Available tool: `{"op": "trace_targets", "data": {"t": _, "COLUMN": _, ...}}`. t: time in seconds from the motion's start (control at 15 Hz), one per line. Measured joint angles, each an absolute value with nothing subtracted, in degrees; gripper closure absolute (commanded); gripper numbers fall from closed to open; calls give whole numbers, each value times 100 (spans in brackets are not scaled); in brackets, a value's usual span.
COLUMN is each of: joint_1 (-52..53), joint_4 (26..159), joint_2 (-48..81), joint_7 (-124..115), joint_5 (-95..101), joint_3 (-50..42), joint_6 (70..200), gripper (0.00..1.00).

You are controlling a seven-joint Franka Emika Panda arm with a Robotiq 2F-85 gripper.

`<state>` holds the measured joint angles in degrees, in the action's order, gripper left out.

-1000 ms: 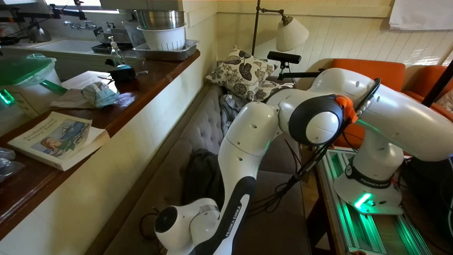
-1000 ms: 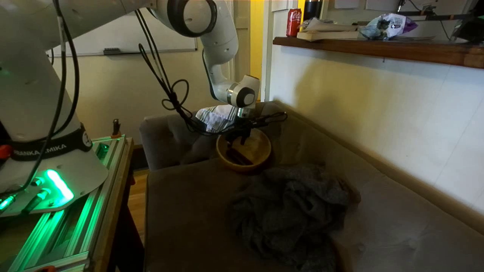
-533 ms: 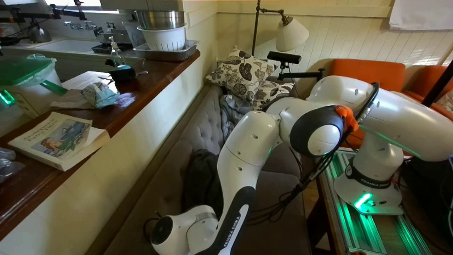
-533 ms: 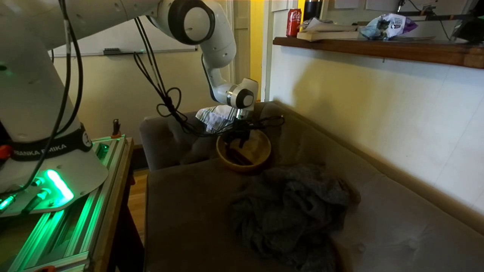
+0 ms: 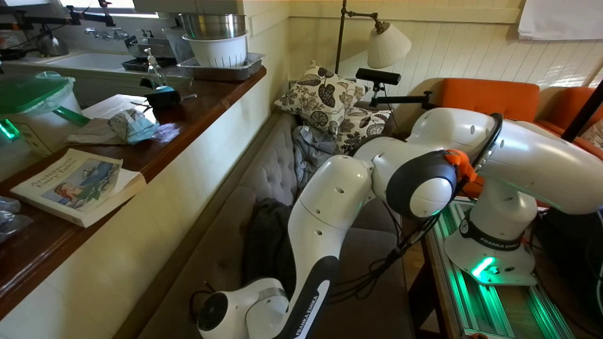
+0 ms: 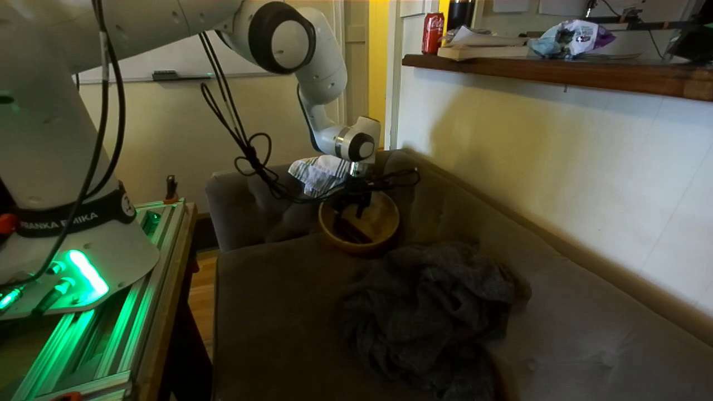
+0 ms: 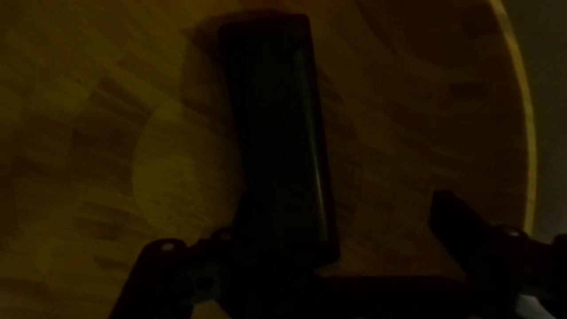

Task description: Remove the black remote from the wooden bowl and put it on the wooden top counter

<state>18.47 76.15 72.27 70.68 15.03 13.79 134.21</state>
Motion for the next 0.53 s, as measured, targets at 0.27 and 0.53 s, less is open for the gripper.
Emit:
{"op": "trace_targets", "data": {"t": 0.27, "joint_1": 2329, "joint_4": 7006, "joint_2": 7549, "joint_7": 6394, "joint_5": 1550, "joint_3": 997, "joint_6": 13157, "gripper": 0}}
{"op": "trace_targets", "data": {"t": 0.53, "joint_1": 2658, "joint_4": 6269, "joint_2": 7961, "joint_7": 5942, "joint_5": 1578, "joint_3": 708, "joint_6": 12622, "gripper": 0}}
